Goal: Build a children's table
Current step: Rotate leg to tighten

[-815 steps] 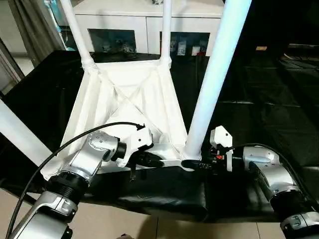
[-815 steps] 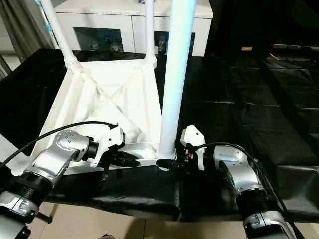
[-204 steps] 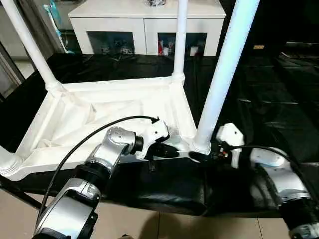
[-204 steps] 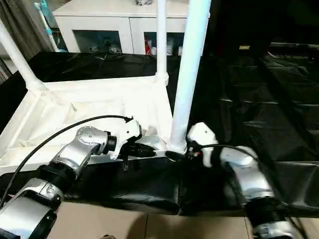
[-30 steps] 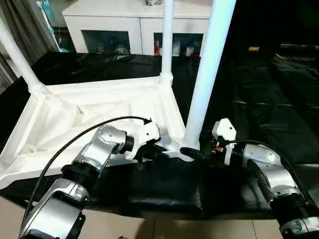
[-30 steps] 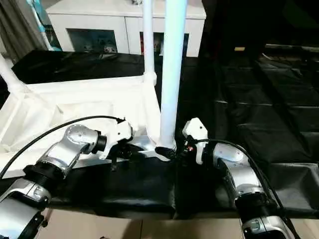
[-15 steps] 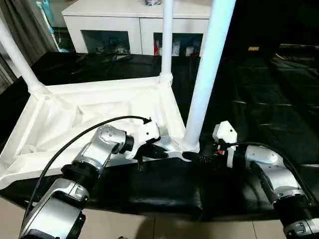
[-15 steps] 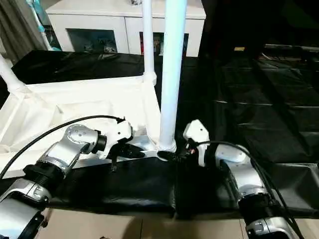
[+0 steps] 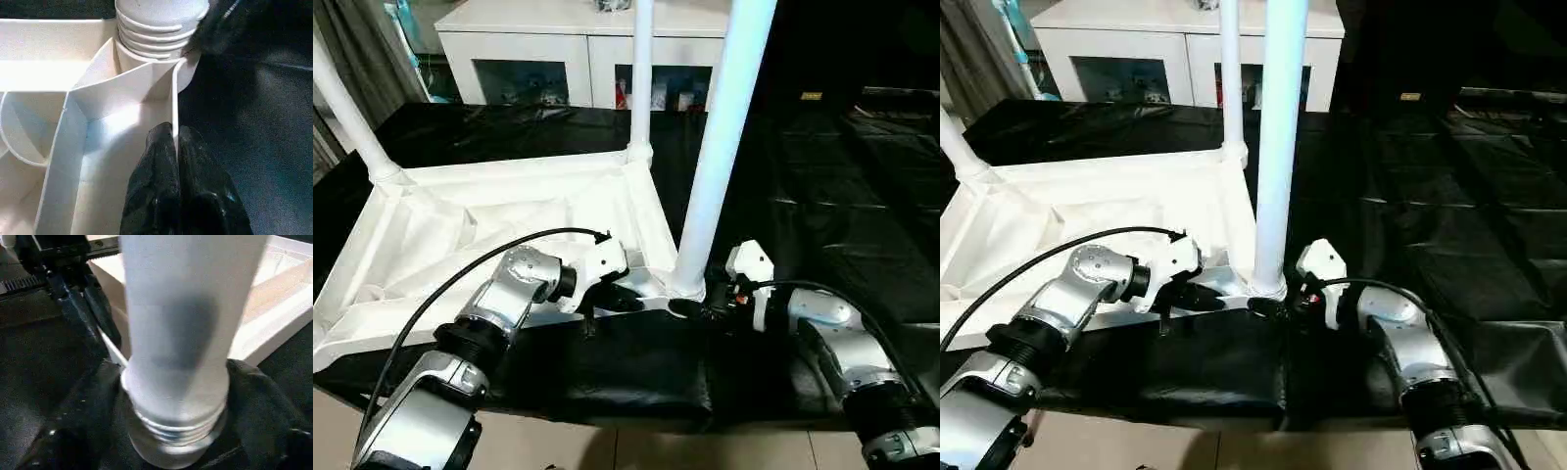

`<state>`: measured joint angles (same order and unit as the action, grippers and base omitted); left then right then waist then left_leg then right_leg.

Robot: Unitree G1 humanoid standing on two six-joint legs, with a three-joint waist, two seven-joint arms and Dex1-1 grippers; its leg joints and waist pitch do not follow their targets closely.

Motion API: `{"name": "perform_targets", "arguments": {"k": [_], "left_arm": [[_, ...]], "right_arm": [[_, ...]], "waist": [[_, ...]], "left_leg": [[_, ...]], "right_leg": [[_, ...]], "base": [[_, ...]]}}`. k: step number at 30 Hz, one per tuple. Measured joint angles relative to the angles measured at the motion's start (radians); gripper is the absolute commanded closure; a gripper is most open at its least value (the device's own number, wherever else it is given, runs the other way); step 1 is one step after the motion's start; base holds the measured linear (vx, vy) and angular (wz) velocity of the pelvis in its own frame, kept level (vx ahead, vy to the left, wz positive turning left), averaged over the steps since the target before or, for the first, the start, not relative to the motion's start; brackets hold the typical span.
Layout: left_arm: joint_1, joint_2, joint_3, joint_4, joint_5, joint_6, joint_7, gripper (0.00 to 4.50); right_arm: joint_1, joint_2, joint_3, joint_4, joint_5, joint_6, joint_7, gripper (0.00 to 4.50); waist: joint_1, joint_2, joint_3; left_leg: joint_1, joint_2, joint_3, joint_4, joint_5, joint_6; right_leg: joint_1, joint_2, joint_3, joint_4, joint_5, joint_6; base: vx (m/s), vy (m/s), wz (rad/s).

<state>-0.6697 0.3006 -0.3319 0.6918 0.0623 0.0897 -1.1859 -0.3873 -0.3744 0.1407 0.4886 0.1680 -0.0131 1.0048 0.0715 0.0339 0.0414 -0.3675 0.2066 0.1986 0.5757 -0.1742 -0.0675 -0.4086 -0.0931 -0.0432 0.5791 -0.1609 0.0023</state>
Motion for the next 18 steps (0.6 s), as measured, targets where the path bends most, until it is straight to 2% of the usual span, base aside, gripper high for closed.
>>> {"name": "perform_targets", "arguments": {"k": [7, 13, 18], "left_arm": [[0.000, 0.001, 0.001, -0.001, -0.001, 0.003, -0.001, 4.50], [0.000, 0.002, 0.002, -0.001, -0.003, 0.009, -0.002, 4.50], [0.000, 0.005, 0.009, 0.006, -0.006, 0.017, -0.001, 4.50]], "right_arm": [[-0.004, 0.010, -0.011, 0.017, 0.001, -0.002, 0.002, 1.71], [-0.011, 0.015, -0.012, 0.033, 0.001, -0.012, 0.006, 1.80], [-0.011, 0.037, -0.016, 0.042, -0.004, -0.021, -0.025, 1.81]], "waist": [[0.000, 0.000, 0.000], [-0.002, 0.000, 0.000], [-0.010, 0.000, 0.000]], "left_leg": [[0.000, 0.000, 0.000, 0.000, 0.000, 0.000], [0.000, 0.000, 0.000, 0.000, 0.000, 0.000], [0.000, 0.000, 0.000, 0.000, 0.000, 0.000]], "right_leg": [[0.000, 0.000, 0.000, 0.000, 0.000, 0.000], [0.000, 0.000, 0.000, 0.001, 0.000, 0.000], [0.000, 0.000, 0.000, 0.001, 0.000, 0.000]], "base": [[0.000, 0.000, 0.00], [0.000, 0.000, 0.00], [0.000, 0.000, 0.00]]}}
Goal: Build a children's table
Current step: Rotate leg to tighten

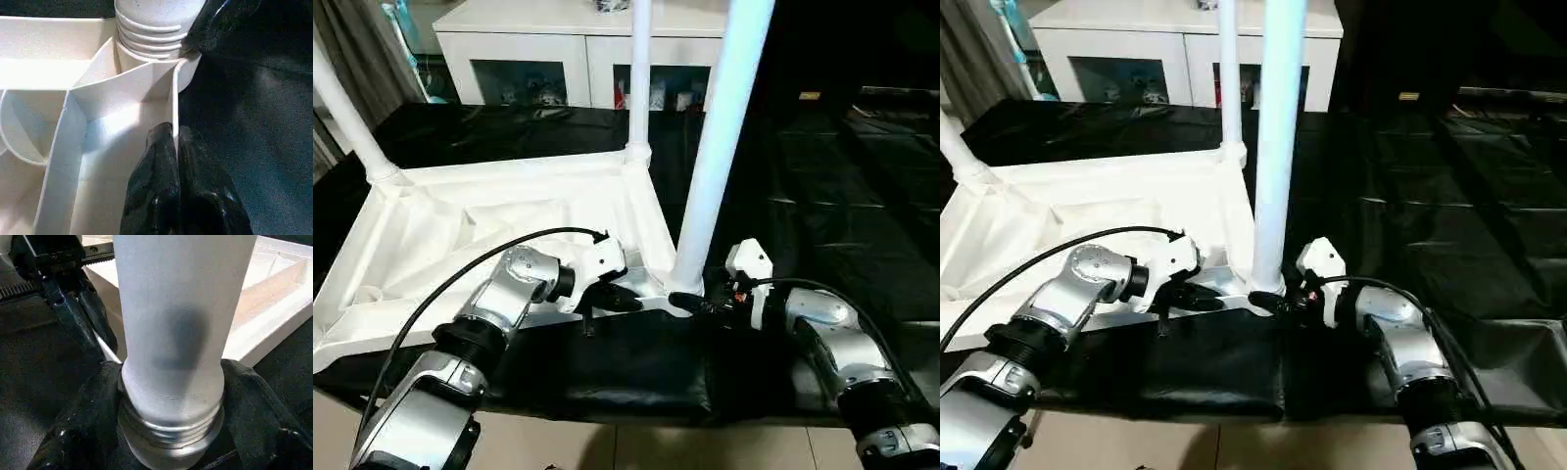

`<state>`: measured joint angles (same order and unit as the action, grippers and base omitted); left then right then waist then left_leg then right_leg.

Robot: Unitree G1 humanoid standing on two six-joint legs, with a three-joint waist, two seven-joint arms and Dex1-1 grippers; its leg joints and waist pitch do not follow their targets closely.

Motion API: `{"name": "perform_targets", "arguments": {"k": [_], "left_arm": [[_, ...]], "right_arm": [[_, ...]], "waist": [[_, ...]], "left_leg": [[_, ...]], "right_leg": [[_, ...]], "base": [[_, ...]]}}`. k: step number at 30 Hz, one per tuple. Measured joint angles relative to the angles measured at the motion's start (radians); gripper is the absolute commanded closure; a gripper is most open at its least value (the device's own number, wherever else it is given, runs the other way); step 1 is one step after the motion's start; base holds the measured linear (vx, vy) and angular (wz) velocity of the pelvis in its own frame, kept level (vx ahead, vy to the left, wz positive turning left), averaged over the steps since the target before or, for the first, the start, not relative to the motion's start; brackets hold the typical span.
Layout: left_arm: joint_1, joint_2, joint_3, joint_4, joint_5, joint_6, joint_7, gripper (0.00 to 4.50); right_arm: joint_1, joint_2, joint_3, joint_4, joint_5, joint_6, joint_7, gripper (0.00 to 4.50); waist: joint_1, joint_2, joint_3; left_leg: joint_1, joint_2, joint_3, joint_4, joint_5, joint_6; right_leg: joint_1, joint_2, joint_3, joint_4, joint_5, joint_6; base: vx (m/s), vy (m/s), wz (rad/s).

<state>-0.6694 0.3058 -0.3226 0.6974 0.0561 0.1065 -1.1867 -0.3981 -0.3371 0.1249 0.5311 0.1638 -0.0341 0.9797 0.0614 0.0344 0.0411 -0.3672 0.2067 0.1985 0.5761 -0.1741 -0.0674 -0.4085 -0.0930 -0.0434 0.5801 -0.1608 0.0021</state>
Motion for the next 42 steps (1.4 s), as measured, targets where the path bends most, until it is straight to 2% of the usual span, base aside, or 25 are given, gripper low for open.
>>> {"name": "perform_targets", "arguments": {"k": [4, 9, 14, 17, 25, 27, 31, 34, 38, 42], "left_arm": [[-0.020, -0.038, 0.029, 0.059, 0.005, 0.015, 0.095, 4.50], [-0.085, -0.140, 0.066, 0.161, 0.020, 0.059, 0.325, 4.50], [-0.137, -0.231, 0.090, 0.246, 0.030, 0.094, 0.505, 4.50], [-0.163, -0.274, 0.097, 0.290, 0.036, 0.094, 0.568, 4.50], [-0.167, -0.272, 0.097, 0.307, 0.045, 0.069, 0.554, 4.50], [-0.169, -0.266, 0.092, 0.314, 0.048, 0.056, 0.544, 4.50], [-0.173, -0.256, 0.089, 0.321, 0.052, 0.041, 0.520, 4.50], [-0.172, -0.240, 0.078, 0.318, 0.057, 0.019, 0.470, 4.50], [-0.159, -0.206, 0.050, 0.296, 0.059, -0.033, 0.372, 4.50], [-0.143, -0.172, 0.029, 0.266, 0.058, -0.080, 0.265, 4.50]], "right_arm": [[-0.031, 0.071, -0.008, 0.064, -0.035, -0.019, -0.166, 1.81], [-0.111, 0.211, -0.076, 0.170, -0.063, 0.034, -0.525, 1.81], [-0.191, 0.289, -0.114, 0.264, -0.089, 0.067, -0.768, 1.82], [-0.220, 0.315, -0.126, 0.303, -0.098, 0.064, -0.843, 1.82], [-0.229, 0.310, -0.139, 0.328, -0.104, 0.038, -0.853, 1.82], [-0.229, 0.310, -0.142, 0.336, -0.098, 0.021, -0.844, 1.26], [-0.219, 0.293, -0.149, 0.336, -0.091, 0.019, -0.806, 0.86], [-0.199, 0.231, -0.112, 0.313, -0.106, -0.001, -0.705, 0.64], [-0.169, 0.133, -0.063, 0.257, -0.125, -0.035, -0.532, 0.64], [-0.129, 0.059, -0.050, 0.203, -0.099, -0.068, -0.340, 0.64]], "waist": [[-0.014, 0.002, -0.001], [-0.030, 0.003, -0.001], [-0.027, 0.003, -0.001], [-0.023, 0.003, -0.001], [-0.022, 0.003, -0.001], [-0.022, 0.002, -0.001], [-0.019, 0.002, -0.001], [-0.011, 0.003, -0.001], [0.001, 0.002, -0.001], [0.013, 0.003, -0.001]], "left_leg": [[0.002, 0.000, 0.000, 0.001, 0.000, 0.000], [0.006, -0.002, -0.001, 0.002, 0.000, -0.001], [0.008, -0.003, -0.002, 0.002, 0.000, -0.001], [0.007, -0.004, -0.002, 0.002, 0.000, -0.001], [0.007, -0.005, -0.003, -0.001, 0.001, -0.001], [0.007, -0.005, -0.004, -0.002, 0.000, -0.001], [0.006, -0.005, -0.004, -0.003, 0.001, -0.001], [0.004, -0.004, -0.004, -0.005, 0.001, -0.001], [0.001, -0.003, -0.004, -0.007, 0.001, -0.001], [-0.001, -0.003, -0.002, -0.007, 0.001, -0.001]], "right_leg": [[0.003, 0.000, 0.000, 0.000, 0.003, -0.004], [0.004, 0.000, 0.001, -0.002, 0.001, -0.001], [0.005, -0.001, 0.001, -0.004, 0.000, 0.000], [0.006, -0.002, 0.002, -0.004, 0.000, 0.001], [0.006, -0.002, 0.001, -0.005, 0.000, 0.001], [0.006, -0.002, 0.000, -0.005, 0.000, 0.001], [0.005, -0.002, 0.000, -0.005, 0.000, 0.001], [0.004, -0.002, 0.000, -0.005, 0.000, 0.001], [0.003, -0.001, -0.001, -0.004, 0.000, 0.001], [0.003, -0.001, 0.000, -0.003, 0.002, -0.002]], "base": [[0.000, 0.000, 0.00], [0.000, 0.000, 0.00], [0.000, 0.000, 0.00], [0.000, 0.000, 0.00], [0.000, 0.000, 0.00], [0.000, 0.000, 0.00], [0.000, 0.000, 0.00], [0.000, 0.000, 0.00], [0.000, 0.000, 0.00], [0.000, 0.000, 0.00]]}}
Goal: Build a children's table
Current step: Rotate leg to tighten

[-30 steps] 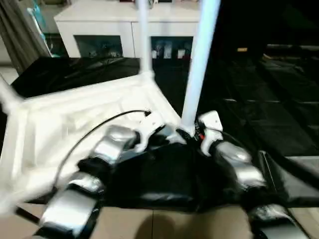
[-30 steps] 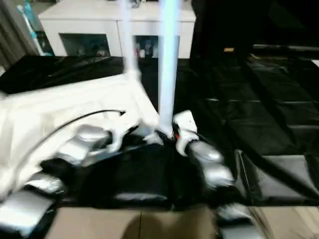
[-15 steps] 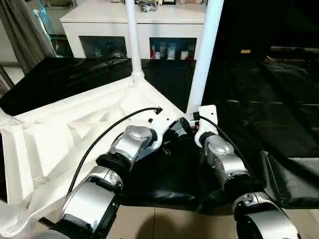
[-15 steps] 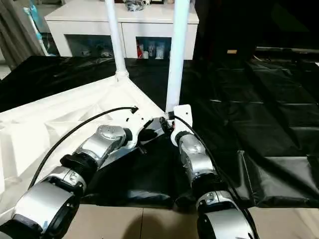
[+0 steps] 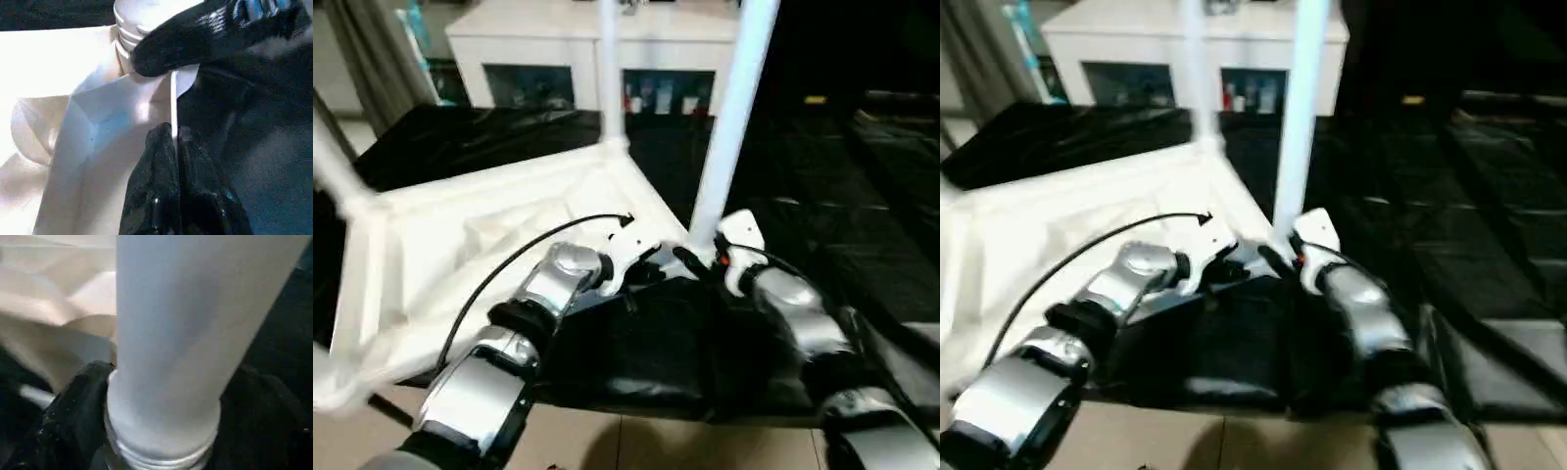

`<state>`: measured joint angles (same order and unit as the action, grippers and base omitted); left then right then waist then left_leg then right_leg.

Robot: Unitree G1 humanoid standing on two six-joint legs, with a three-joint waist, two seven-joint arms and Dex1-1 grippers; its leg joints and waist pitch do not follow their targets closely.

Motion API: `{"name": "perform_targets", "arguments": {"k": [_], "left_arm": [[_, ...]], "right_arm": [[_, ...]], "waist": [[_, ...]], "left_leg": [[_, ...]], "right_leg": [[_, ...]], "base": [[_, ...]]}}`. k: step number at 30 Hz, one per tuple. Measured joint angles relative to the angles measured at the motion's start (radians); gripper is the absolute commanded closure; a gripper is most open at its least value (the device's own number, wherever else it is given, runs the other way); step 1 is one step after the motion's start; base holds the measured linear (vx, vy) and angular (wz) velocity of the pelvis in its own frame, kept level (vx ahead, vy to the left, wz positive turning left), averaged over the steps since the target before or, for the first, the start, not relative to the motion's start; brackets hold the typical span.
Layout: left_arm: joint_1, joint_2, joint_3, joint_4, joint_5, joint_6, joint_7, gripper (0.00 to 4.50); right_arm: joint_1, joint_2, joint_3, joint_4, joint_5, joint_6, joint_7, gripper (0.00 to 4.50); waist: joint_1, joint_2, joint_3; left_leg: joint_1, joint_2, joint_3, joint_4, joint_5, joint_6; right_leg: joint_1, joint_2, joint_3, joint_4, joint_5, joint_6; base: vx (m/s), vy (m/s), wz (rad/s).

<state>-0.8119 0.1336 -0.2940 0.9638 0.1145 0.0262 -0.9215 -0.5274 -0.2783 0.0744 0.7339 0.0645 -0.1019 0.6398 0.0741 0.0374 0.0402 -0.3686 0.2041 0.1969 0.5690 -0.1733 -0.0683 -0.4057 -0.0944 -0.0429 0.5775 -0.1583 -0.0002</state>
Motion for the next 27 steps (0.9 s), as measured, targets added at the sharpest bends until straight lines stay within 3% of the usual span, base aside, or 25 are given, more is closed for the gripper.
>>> {"name": "perform_targets", "arguments": {"k": [3, 8, 18, 27], "left_arm": [[0.022, 0.036, -0.013, -0.039, -0.003, -0.029, -0.094, 4.50], [0.058, 0.103, -0.019, -0.090, -0.022, -0.065, -0.217, 4.50], [0.099, 0.128, -0.026, -0.164, -0.035, -0.054, -0.308, 4.50], [0.108, 0.132, -0.029, -0.184, -0.038, -0.043, -0.317, 4.50]], "right_arm": [[0.058, -0.078, 0.014, -0.096, 0.056, -0.004, 0.188, 0.64], [0.113, -0.139, 0.039, -0.200, 0.135, 0.050, 0.401, 0.64], [0.114, -0.125, 0.073, -0.214, 0.134, 0.057, 0.456, 0.64], [0.114, -0.131, 0.078, -0.209, 0.124, 0.059, 0.463, 1.59]], "waist": [[0.015, 0.000, 0.000], [0.013, 0.000, 0.000], [0.018, 0.000, 0.000], [0.019, 0.000, 0.000]], "left_leg": [[-0.001, 0.001, 0.001, 0.001, 0.000, 0.001], [-0.002, 0.003, 0.001, 0.003, 0.001, 0.001], [-0.002, 0.002, 0.002, 0.004, 0.000, 0.000], [-0.002, 0.002, 0.002, 0.004, 0.000, 0.000]], "right_leg": [[0.000, 0.001, 0.000, 0.000, -0.003, 0.004], [0.000, 0.002, 0.000, 0.000, -0.006, 0.004], [-0.001, 0.001, 0.000, 0.000, -0.006, 0.004], [-0.001, 0.001, 0.000, 0.001, -0.006, 0.004]], "base": [[0.000, 0.000, 0.00], [0.000, 0.000, 0.00], [0.000, 0.000, 0.00], [0.000, 0.000, 0.00]]}}
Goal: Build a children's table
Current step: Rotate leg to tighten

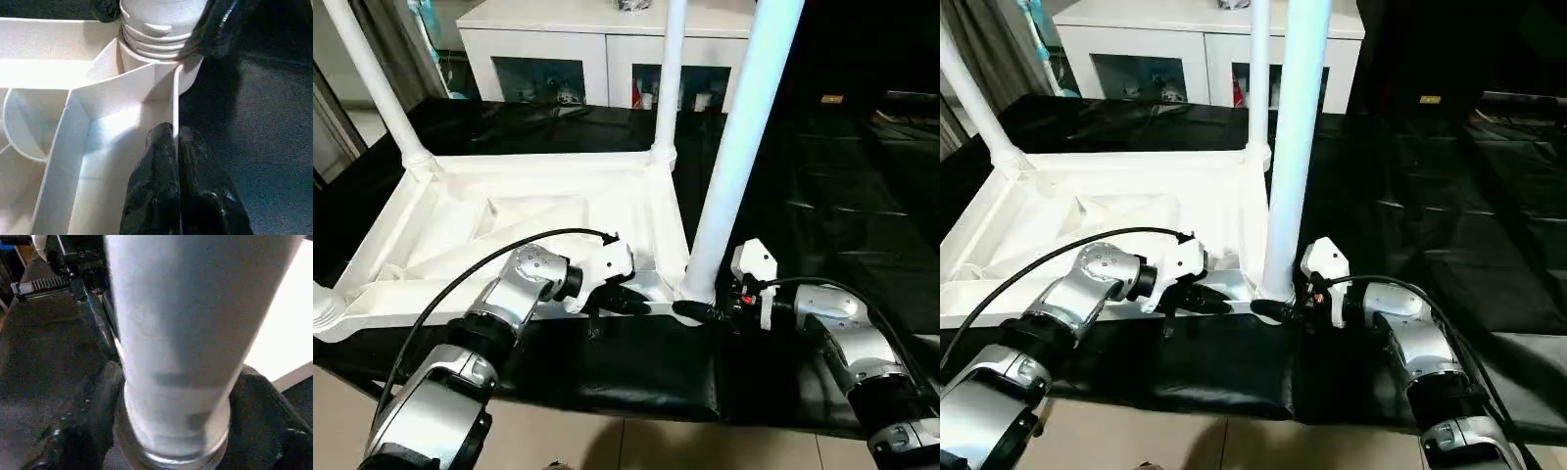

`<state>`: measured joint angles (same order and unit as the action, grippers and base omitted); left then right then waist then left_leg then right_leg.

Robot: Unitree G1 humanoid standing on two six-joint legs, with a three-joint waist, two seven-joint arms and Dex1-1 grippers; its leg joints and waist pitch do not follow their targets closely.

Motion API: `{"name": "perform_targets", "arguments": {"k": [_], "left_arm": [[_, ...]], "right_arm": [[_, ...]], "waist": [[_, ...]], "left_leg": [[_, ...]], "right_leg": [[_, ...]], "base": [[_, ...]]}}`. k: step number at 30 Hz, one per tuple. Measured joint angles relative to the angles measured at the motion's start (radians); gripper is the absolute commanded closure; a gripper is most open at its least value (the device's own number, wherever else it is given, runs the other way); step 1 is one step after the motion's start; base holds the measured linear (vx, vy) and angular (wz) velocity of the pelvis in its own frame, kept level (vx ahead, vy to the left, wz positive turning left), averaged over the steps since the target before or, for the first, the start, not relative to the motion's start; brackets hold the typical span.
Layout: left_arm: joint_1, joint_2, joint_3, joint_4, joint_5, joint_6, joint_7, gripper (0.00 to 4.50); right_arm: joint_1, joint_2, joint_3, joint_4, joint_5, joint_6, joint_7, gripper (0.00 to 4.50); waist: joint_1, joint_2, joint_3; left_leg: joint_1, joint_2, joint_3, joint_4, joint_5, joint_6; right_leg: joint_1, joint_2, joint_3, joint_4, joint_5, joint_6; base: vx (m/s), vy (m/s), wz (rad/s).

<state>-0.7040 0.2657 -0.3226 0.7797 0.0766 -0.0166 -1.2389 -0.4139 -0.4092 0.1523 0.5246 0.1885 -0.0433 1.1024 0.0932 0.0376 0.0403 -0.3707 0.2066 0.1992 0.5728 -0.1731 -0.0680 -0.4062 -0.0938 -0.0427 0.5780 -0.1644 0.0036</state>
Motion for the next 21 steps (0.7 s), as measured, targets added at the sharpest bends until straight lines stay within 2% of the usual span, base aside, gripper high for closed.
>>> {"name": "perform_targets", "arguments": {"k": [6, 16, 21], "left_arm": [[0.006, 0.002, 0.000, -0.011, 0.000, 0.006, 0.000, 4.50], [0.006, 0.006, 0.004, -0.013, 0.003, 0.025, 0.020, 4.50], [-0.038, -0.041, 0.035, 0.075, 0.014, 0.057, 0.161, 4.50]], "right_arm": [[0.000, 0.000, 0.000, 0.000, 0.000, 0.000, 0.003, 1.83], [-0.012, 0.028, -0.004, 0.025, -0.005, 0.004, -0.043, 1.84], [-0.041, 0.138, -0.050, 0.073, -0.037, 0.056, -0.299, 1.85]], "waist": [[0.000, 0.000, 0.000], [-0.004, 0.000, 0.000], [-0.031, -0.002, 0.000]], "left_leg": [[0.000, 0.000, 0.000, 0.000, 0.000, 0.000], [0.001, 0.000, 0.000, 0.002, 0.000, 0.000], [0.004, 0.000, -0.001, 0.003, 0.000, -0.001]], "right_leg": [[0.000, 0.000, 0.000, 0.000, 0.000, 0.000], [0.000, 0.000, 0.000, 0.002, 0.000, 0.000], [0.002, 0.000, 0.001, 0.001, 0.003, -0.003]], "base": [[0.000, 0.000, 0.00], [0.000, 0.000, 0.00], [0.000, 0.000, 0.00]]}}
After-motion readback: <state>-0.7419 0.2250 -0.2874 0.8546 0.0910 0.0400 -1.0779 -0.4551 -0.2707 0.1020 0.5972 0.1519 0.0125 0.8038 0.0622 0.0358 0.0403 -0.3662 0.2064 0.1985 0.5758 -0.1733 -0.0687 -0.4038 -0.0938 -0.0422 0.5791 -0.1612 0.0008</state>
